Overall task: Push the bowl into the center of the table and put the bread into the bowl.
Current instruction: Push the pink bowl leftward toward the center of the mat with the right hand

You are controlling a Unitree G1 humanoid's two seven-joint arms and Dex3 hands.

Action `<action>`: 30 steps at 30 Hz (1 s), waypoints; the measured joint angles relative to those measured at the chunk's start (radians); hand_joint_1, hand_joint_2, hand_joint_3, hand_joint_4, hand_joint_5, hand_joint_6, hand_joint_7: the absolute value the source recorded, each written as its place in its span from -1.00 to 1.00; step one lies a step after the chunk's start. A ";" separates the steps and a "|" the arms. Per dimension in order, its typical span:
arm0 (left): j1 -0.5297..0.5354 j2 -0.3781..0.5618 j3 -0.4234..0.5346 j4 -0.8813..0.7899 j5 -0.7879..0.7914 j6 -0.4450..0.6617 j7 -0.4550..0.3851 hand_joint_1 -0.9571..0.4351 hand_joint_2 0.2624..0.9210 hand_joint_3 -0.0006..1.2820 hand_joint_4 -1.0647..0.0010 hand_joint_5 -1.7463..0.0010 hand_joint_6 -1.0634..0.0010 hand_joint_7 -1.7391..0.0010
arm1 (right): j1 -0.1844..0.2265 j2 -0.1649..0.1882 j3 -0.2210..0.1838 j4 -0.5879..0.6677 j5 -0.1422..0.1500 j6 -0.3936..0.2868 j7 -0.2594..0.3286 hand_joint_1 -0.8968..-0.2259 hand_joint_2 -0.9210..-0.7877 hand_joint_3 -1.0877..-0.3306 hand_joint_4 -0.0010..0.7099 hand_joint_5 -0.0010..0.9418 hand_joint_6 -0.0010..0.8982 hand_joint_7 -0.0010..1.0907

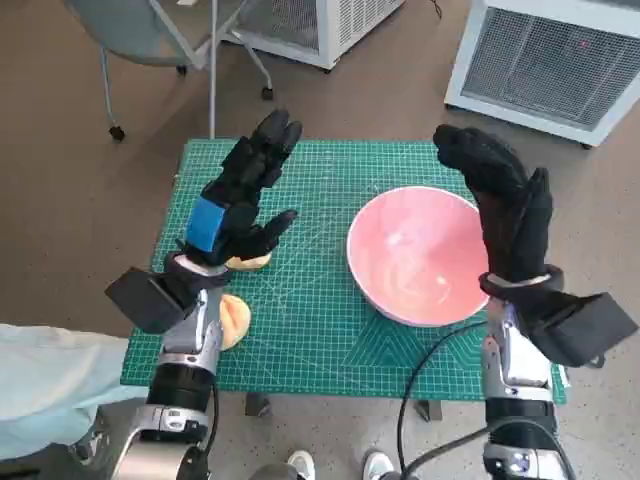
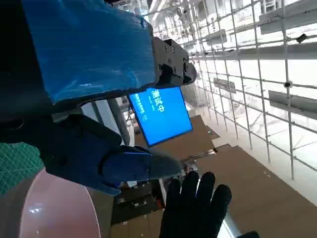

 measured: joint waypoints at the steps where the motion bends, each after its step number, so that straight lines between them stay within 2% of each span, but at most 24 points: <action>1: 0.000 0.000 0.000 -0.001 0.000 0.000 0.000 -0.37 1.00 -0.45 0.54 1.00 0.51 0.86 | 0.003 0.000 0.000 -0.003 0.000 0.000 0.000 -0.36 -1.00 -0.06 -0.46 -1.00 -1.00 0.00; 23: 0.019 0.002 -0.001 -0.037 0.000 0.007 -0.004 -0.35 1.00 -0.45 0.54 1.00 0.51 0.86 | 0.038 0.001 0.010 -0.057 0.003 0.021 -0.001 -0.37 -1.00 -0.06 -0.48 -1.00 -1.00 0.00; 30: 0.021 0.002 -0.001 -0.037 0.000 0.007 -0.004 -0.35 1.00 -0.45 0.54 1.00 0.50 0.87 | 0.056 -0.005 -0.003 -0.061 0.006 0.021 -0.001 -0.38 -1.00 -0.07 -0.48 -1.00 -1.00 -0.03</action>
